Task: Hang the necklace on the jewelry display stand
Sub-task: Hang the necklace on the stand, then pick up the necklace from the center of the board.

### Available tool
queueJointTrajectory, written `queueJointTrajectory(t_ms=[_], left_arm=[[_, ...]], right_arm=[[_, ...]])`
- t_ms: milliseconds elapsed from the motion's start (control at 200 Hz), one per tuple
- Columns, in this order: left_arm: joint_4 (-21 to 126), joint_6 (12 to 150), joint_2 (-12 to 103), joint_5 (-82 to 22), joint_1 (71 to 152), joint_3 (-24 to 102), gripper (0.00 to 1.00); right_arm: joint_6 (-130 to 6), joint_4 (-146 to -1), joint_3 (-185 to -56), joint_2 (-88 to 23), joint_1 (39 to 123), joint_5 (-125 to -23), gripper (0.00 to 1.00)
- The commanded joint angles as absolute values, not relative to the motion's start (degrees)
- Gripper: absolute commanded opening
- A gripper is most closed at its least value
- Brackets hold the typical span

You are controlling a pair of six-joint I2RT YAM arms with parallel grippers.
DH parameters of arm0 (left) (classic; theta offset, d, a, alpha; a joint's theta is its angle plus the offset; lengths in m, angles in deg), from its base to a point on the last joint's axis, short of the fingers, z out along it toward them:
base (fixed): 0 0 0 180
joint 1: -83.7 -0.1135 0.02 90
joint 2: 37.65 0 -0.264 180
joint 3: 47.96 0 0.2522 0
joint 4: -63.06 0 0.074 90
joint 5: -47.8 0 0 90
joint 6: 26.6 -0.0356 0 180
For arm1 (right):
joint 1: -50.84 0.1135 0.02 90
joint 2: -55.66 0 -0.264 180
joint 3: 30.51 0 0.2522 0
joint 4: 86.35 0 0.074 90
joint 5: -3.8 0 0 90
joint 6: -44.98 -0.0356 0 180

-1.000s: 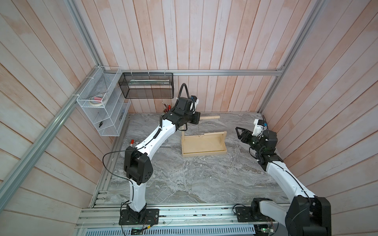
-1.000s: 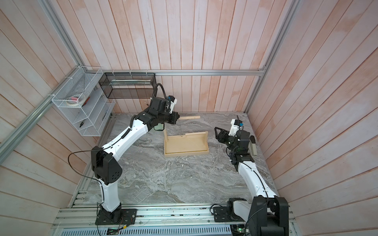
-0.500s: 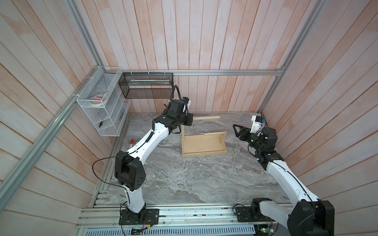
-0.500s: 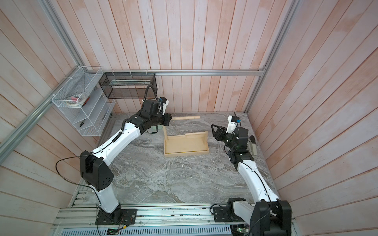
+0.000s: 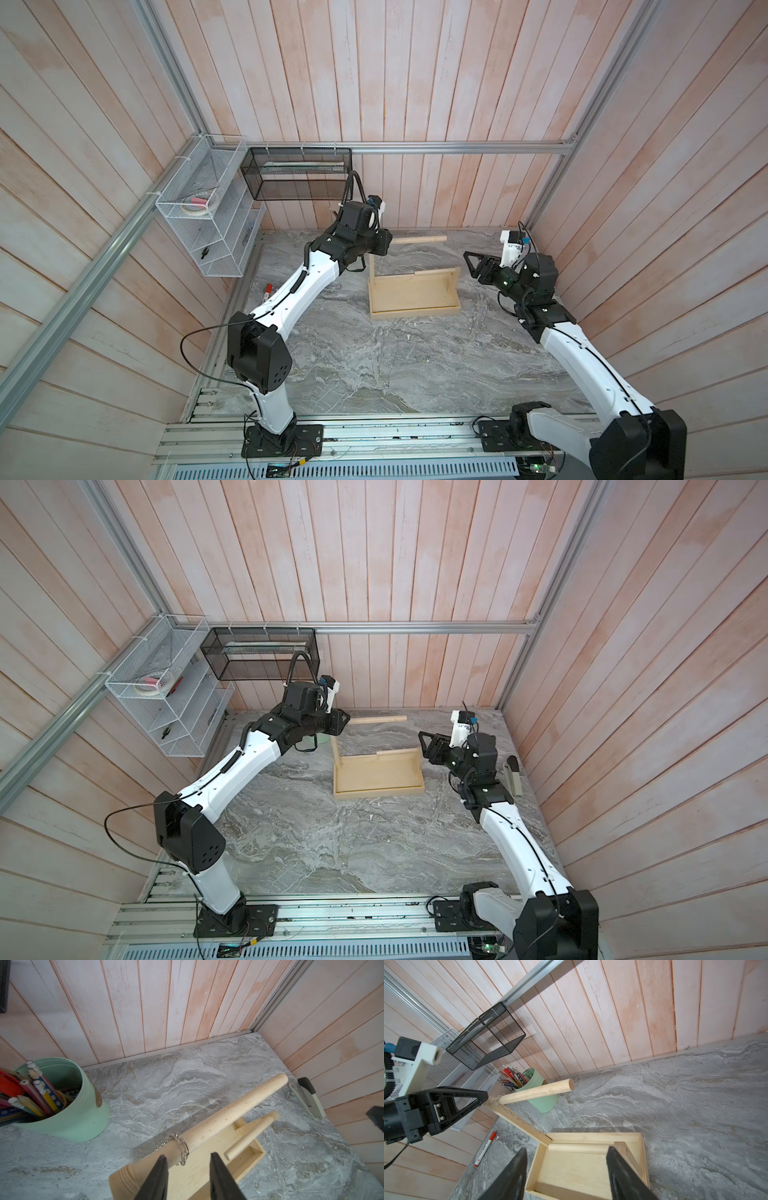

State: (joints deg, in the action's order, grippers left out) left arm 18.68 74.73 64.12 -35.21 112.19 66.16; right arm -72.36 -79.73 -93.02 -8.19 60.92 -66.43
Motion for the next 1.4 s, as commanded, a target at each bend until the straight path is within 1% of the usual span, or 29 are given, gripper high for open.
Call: queueJointTrajectory(t_ms=[0, 40, 120, 225, 295, 425, 505, 720, 795, 945, 1140, 1395], left_arm=[[16.5, 74.4, 61.4, -35.1, 111.9, 68.3, 0.45], [15.8, 74.6, 60.7, -34.8, 111.9, 68.4, 0.49], [14.7, 75.2, 58.3, -34.0, 112.0, 68.2, 0.65], [13.7, 77.2, 53.2, -35.6, 112.2, 65.4, 0.80], [12.7, 79.6, 48.9, -39.9, 112.1, 60.4, 0.84], [12.8, 84.7, 39.7, -46.2, 112.1, 44.8, 0.85], [12.8, 87.1, 34.2, -48.9, 112.1, 36.8, 0.85], [12.4, 92.0, 22.9, -49.8, 112.1, 26.7, 0.85], [12.5, 91.8, 21.5, -50.7, 112.0, 25.4, 0.85], [12.8, 92.1, 20.5, -51.6, 111.8, 24.2, 0.85], [14.6, 92.6, 18.7, -50.7, 111.8, 22.7, 0.85], [14.6, 92.5, 17.4, -51.5, 111.6, 21.6, 0.85]], right_arm=[[-70.5, -75.2, -95.4, -6.1, 62.6, -68.2, 0.61], [-70.3, -73.7, -95.9, -5.7, 63.5, -68.7, 0.61], [-68.7, -69.8, -96.8, -4.8, 66.5, -71.0, 0.61], [-67.3, -64.3, -97.4, -4.2, 73.4, -77.3, 0.61], [-68.2, -61.3, -96.8, -5.1, 78.3, -80.3, 0.62], [-71.9, -59.7, -92.9, -9.0, 87.6, -84.6, 0.62], [-74.7, -60.4, -90.8, -12.4, 92.0, -85.1, 0.62], [-78.5, -62.7, -91.6, -23.7, 102.1, -84.1, 0.57], [-78.8, -62.2, -93.9, -27.6, 102.9, -82.5, 0.57], [-78.5, -63.9, -97.2, -33.3, 102.9, -80.3, 0.52], [-76.1, -63.7, -103.1, -42.6, 102.9, -78.7, 0.50], [-75.3, -60.4, -107.4, -49.0, 102.9, -78.5, 0.42]])
